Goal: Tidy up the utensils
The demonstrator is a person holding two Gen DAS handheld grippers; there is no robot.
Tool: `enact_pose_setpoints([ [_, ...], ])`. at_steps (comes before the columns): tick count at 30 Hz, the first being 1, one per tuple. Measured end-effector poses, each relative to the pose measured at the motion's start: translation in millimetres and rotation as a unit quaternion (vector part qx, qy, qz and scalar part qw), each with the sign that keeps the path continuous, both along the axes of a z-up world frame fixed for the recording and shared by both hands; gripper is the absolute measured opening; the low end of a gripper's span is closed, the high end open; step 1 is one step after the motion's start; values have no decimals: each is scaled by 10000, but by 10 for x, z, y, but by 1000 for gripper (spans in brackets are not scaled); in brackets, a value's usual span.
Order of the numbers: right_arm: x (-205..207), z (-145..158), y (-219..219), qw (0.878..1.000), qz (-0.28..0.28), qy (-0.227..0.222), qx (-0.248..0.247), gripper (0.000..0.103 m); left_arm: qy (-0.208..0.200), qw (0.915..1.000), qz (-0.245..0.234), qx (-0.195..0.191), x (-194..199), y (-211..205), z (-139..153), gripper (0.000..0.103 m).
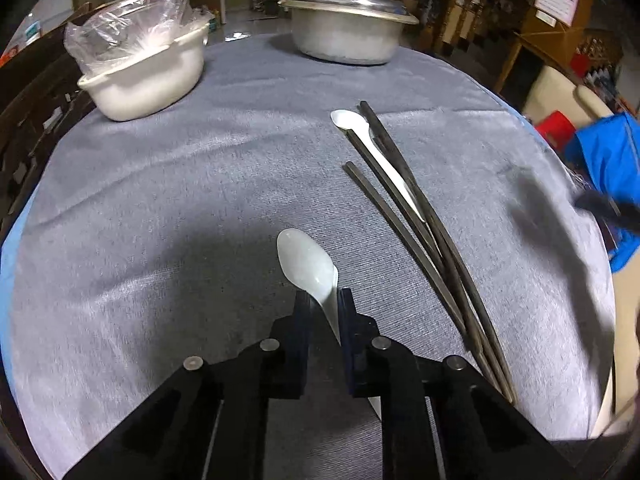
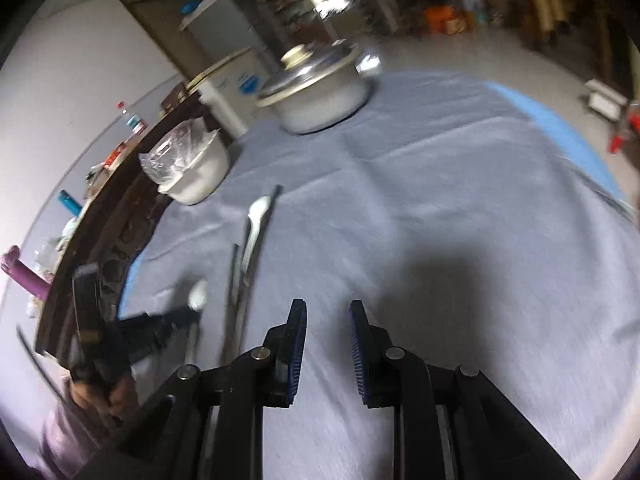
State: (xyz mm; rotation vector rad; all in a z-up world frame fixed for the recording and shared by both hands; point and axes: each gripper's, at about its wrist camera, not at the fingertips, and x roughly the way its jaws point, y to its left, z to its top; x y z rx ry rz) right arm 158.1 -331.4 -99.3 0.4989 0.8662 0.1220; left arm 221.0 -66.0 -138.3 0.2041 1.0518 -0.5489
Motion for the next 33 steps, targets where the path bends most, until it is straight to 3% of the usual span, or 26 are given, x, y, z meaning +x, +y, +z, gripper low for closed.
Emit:
enact_pose_setpoints([
  [6, 1051, -65, 262, 9972, 421, 486, 391, 23, 154, 9997, -184, 7, 28, 42, 17, 18],
  [11, 1672, -193, 394, 9934, 341, 891, 641, 26, 352, 9992, -74, -155, 144, 148, 55, 22],
  [17, 2144, -306, 531, 9908, 95, 1322, 286, 26, 890, 9942, 355, -479, 359, 242, 57, 24],
  [22, 2298, -397, 730, 9866, 118, 1601, -295, 26, 1097, 9905, 573, -591, 454, 194, 45, 24],
  [26, 2287, -366, 879, 9827, 110, 1531, -1038, 9, 1063, 9906, 633, -577, 464, 108, 68, 24],
  [29, 2213, -364, 830, 9853, 128, 1362, -1025, 7, 1177, 9882, 706, -679, 480, 96, 74, 24],
  [33, 1910, -189, 628, 9929, -1, 800, -884, 7, 1295, 9849, 652, -948, 456, 135, 120, 24],
])
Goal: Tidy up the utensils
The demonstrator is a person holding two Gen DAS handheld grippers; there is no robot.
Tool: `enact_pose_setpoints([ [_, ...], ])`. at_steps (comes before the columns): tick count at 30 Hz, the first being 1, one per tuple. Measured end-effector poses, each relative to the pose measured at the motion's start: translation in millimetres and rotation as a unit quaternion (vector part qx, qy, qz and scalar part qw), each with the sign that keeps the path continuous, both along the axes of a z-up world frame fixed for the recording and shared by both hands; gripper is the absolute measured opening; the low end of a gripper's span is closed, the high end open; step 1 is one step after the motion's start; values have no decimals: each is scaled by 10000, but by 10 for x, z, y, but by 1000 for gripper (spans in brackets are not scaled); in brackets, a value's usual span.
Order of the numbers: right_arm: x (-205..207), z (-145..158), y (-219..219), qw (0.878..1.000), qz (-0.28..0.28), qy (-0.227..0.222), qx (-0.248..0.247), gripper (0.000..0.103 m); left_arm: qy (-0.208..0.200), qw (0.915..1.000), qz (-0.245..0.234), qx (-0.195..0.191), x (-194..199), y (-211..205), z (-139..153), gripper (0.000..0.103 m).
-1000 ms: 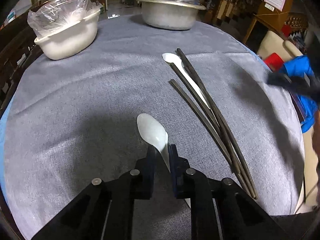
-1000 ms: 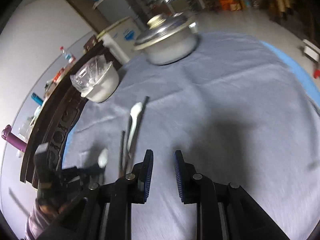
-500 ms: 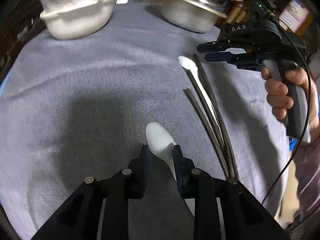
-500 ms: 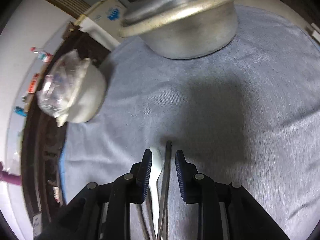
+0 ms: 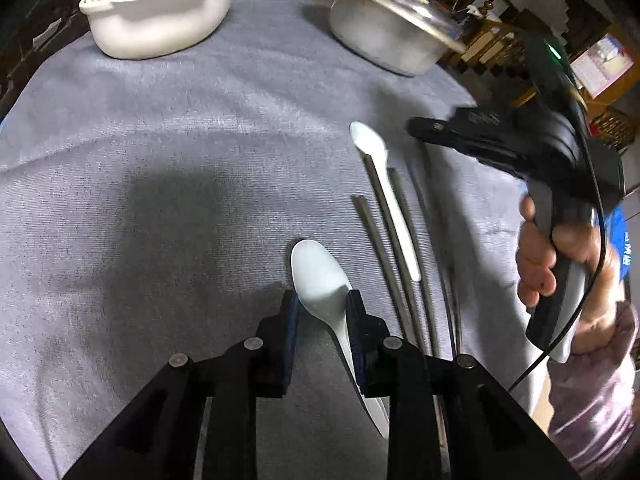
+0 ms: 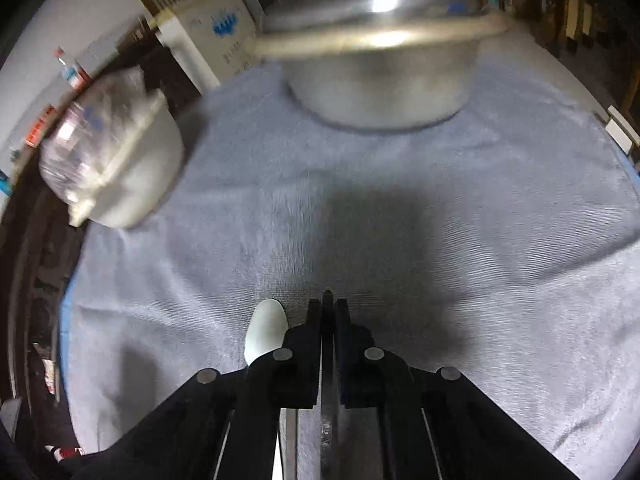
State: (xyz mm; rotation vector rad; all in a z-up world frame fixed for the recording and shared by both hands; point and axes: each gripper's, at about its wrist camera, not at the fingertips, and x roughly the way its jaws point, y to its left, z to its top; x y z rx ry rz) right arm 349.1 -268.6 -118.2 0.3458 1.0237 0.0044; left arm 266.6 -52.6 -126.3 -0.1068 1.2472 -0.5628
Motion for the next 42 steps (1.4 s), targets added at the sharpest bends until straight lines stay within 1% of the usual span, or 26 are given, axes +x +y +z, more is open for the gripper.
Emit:
enact_pose_setpoints([
  [2, -176, 94, -117, 9997, -54, -210, 115, 7, -5, 10000, 91, -33, 5, 10, 42, 24],
  [5, -477, 231, -259, 9979, -89, -524, 367, 7, 111, 9996, 240, -65, 53, -54, 63, 26],
  [9, -827, 331, -371, 9945, -68, -795, 674, 7, 213, 9991, 312, 192, 97, -187, -45, 28],
  [10, -918, 353, -392, 9937, -47, -856, 723, 7, 232, 9989, 350, 185, 98, -199, -68, 28],
  [13, -1146, 399, -456, 9908, -45, -1051, 846, 7, 73, 9989, 391, 250, 71, -236, -59, 27],
  [16, -1406, 507, -572, 9881, -114, -1205, 949, 7, -87, 9986, 380, 359, 9, -279, -50, 28],
  [19, -1576, 548, -608, 9871, -162, -1265, 973, 7, -296, 9977, 413, 453, -61, -322, -33, 24],
  [21, -1698, 577, -636, 9862, -215, -1304, 995, 7, -420, 9971, 455, 443, -89, -324, 6, 17],
  [22, -1760, 591, -642, 9857, -237, -1326, 1011, 7, -453, 9969, 465, 445, -96, -337, 27, 1],
  [25, -1905, 633, -642, 9849, -256, -1398, 986, 7, -388, 9968, 455, 528, -80, -304, 4, 0],
  [26, -1943, 639, -636, 9850, -239, -1400, 983, 7, -358, 9970, 459, 517, -88, -223, 17, 0],
  [27, -1969, 641, -628, 9850, -247, -1403, 971, 7, -254, 9978, 443, 417, -81, -188, 11, 0],
  [29, -2013, 637, -619, 9850, -247, -1408, 964, 7, 21, 9987, 514, 28, -54, -110, -13, 0],
  [30, -2022, 635, -614, 9849, -239, -1412, 974, 7, 43, 9984, 563, -71, -54, -65, 13, 1],
  [31, -2028, 628, -605, 9846, -239, -1418, 989, 7, 35, 9981, 600, -102, -44, -63, 30, 10],
  [32, -2034, 621, -606, 9845, -239, -1418, 1005, 7, 26, 9980, 614, -120, -34, -77, 40, 28],
  [34, -2038, 585, -611, 9842, -241, -1386, 1072, 7, 3, 9977, 664, -156, -14, -110, 62, 45],
  [37, -2044, 541, -633, 9844, -265, -1350, 1100, 7, 24, 9982, 593, -65, 55, -278, 50, 46],
  [39, -2049, 531, -669, 9839, -303, -1345, 1138, 7, 35, 9981, 587, 177, 42, -326, 10, 46],
  [40, -2054, 529, -685, 9837, -321, -1351, 1145, 7, 66, 9977, 589, 333, 64, -366, -33, 44],
  [41, -2065, 523, -706, 9833, -340, -1355, 1166, 7, -119, 9974, 595, 382, 69, -407, -23, 44],
  [42, -2079, 514, -727, 9828, -368, -1356, 1196, 7, -151, 9973, 554, 450, 77, -435, -33, 44],
])
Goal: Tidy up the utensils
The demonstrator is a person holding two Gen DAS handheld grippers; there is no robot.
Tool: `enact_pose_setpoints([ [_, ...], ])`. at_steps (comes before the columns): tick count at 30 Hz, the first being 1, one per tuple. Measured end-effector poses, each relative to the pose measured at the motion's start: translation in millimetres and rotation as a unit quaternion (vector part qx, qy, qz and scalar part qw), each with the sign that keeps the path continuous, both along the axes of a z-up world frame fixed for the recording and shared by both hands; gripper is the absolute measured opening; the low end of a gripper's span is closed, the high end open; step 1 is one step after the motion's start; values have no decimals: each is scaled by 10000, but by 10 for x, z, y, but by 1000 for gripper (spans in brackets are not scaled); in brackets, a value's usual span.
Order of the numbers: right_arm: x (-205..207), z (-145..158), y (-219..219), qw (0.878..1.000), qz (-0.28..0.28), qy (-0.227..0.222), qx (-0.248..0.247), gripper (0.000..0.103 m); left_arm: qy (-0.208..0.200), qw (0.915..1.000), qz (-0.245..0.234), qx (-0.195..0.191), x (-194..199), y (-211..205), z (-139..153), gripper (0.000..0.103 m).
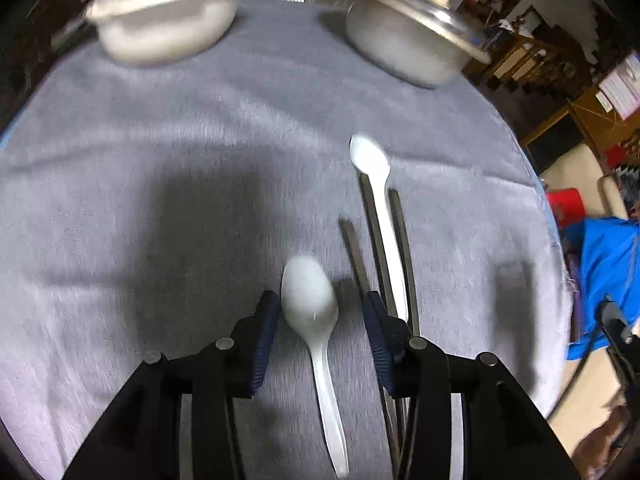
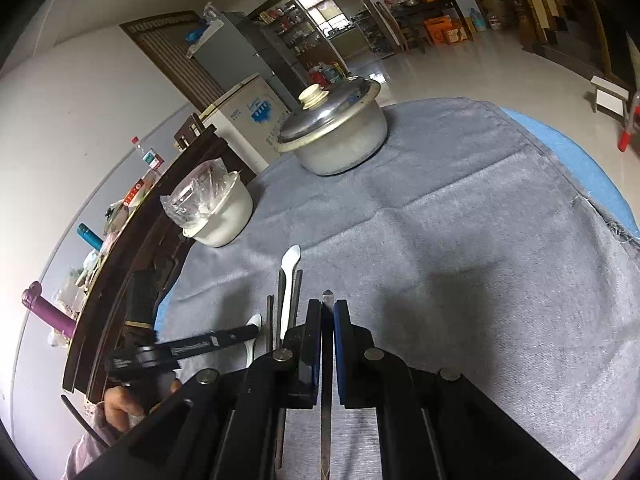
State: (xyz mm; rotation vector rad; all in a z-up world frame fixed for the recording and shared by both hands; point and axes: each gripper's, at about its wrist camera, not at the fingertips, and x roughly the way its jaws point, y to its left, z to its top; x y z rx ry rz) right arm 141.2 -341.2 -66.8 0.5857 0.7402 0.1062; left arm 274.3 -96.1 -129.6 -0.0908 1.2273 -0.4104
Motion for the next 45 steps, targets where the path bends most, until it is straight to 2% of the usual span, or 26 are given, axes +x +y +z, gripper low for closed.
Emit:
enact_pose_setpoints([
  [2, -29, -13, -24, 10000, -33, 7, 26, 7, -177, 9996, 41, 211, -8, -14, -4, 28],
  [6, -113, 2, -54, 10000, -80, -22, 35, 7, -227, 9997, -10, 106, -29, 77, -15, 28],
  [10, -233, 103, -31, 9998, -126, -158, -19, 7, -254, 9996, 135, 8, -146, 281, 8, 28],
  [15, -510, 349, 109, 9973, -285, -539, -416, 7, -640, 9963, 509, -252, -422, 664, 233, 28],
  [19, -785, 518, 221, 9931, -499, -874, -605, 7, -1015, 9888, 962, -519, -752, 988, 496, 28],
  [26, -1248, 768, 361, 9851, -792, -1351, -713, 7, -1614, 9747, 1341, -765, -1381, 1273, 896, 28],
  [34, -1645, 1028, 478, 9749, -1015, -1734, -961, 7, -2246, 9588, 1347, -1104, -1890, 1263, 1312, 29],
  [39, -1878, 1273, 598, 9632, -1147, -2115, -1201, 7, -2712, 9462, 1307, -1185, -2116, 1186, 1528, 29],
  [45, -2133, 1562, 748, 9483, -1194, -2578, -1412, 7, -2934, 9380, 1274, -1335, -2276, 1120, 1633, 29],
])
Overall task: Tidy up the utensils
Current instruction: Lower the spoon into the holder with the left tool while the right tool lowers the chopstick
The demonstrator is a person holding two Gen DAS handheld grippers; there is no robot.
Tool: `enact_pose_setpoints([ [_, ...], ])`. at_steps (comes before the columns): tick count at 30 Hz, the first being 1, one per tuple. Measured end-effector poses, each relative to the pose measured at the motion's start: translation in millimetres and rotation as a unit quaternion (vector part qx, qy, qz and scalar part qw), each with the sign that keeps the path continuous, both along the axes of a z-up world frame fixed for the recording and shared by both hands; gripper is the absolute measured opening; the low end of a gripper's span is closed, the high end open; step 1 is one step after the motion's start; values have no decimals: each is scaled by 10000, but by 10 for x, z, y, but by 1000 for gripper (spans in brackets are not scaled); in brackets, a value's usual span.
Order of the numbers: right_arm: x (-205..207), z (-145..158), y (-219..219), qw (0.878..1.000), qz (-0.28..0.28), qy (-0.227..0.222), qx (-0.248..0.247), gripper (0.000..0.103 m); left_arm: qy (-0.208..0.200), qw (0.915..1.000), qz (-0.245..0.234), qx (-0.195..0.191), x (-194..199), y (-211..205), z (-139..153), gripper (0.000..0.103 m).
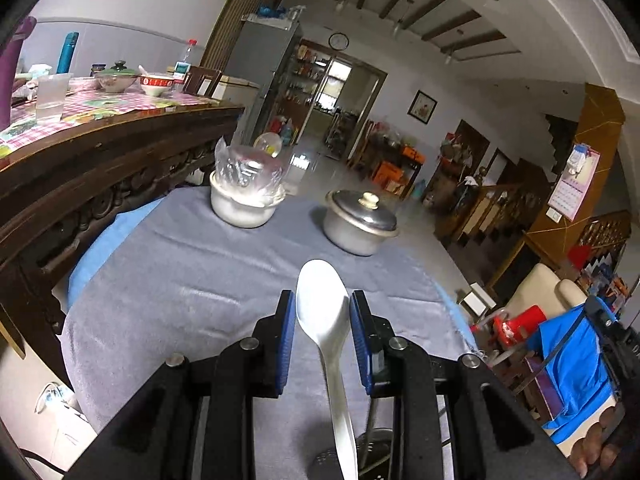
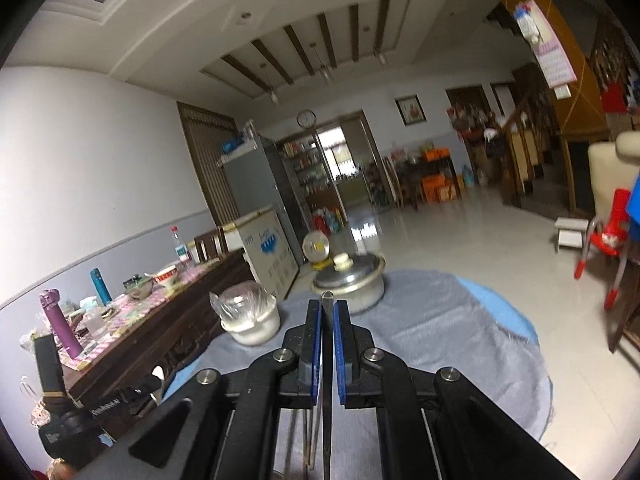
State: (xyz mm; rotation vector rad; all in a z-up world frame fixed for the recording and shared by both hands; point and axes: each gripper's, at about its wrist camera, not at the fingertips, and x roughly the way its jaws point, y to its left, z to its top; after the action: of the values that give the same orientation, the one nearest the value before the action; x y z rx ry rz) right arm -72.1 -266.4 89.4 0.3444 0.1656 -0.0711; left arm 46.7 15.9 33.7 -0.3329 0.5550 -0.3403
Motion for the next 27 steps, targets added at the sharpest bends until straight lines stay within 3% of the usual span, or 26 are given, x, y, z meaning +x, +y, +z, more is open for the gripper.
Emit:
enact_pose_setpoints([
  [10, -242, 240, 181, 9980, 210, -583, 123, 7, -321, 9993, 80, -151, -180, -112, 50, 29],
  [18, -38, 39, 437, 9984, 530, -178, -26, 7, -486, 9985, 232, 44, -287, -245, -24, 29],
  [27, 0, -83, 406, 9984, 565, -25, 11, 7, -610, 9972, 376, 223, -372, -340, -84, 29],
])
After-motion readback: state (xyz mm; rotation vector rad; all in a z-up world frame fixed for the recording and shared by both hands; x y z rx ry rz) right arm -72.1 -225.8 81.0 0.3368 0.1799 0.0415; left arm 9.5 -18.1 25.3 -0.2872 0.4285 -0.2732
